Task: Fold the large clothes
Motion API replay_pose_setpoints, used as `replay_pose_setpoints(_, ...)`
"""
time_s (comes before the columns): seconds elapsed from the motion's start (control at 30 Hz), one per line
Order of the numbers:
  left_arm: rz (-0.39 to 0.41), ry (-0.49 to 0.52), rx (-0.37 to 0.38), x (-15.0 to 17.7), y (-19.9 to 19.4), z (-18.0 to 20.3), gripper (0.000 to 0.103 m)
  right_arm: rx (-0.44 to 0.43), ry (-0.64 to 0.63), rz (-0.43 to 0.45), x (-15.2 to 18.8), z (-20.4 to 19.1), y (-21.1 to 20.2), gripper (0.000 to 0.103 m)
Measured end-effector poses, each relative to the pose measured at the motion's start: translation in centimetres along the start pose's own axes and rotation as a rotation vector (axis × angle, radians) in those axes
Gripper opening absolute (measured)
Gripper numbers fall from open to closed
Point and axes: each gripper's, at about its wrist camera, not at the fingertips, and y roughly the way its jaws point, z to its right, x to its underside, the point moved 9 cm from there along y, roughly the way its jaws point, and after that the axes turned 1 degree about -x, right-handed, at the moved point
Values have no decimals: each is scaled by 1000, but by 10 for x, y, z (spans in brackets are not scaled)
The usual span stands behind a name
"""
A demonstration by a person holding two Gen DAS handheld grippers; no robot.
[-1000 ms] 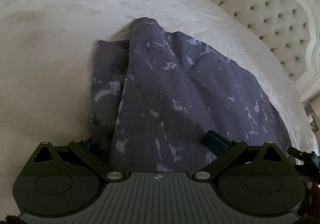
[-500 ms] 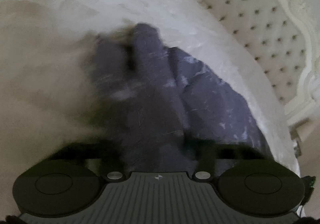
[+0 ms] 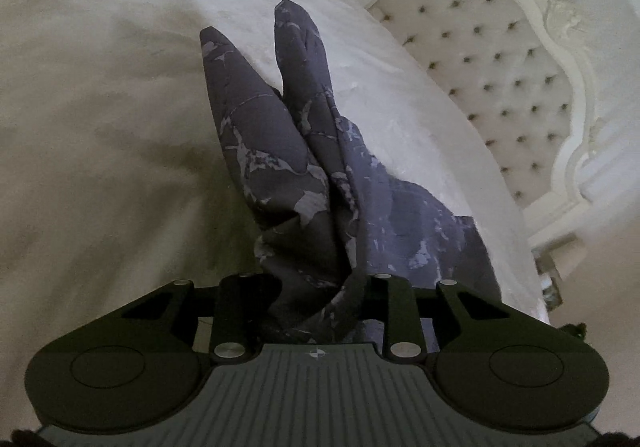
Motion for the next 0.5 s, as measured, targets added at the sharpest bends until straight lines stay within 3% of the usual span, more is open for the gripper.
replay_pose_setpoints(0.3, -31, -53, -28, 39, -62, -25, 30, -24, -8, -162, 77, -25, -25, 47)
replay_pose_setpoints(0.5, -40, -12, -99, 52, -78, -37, 37, -14, -22, -225, 107, -36, -42, 51)
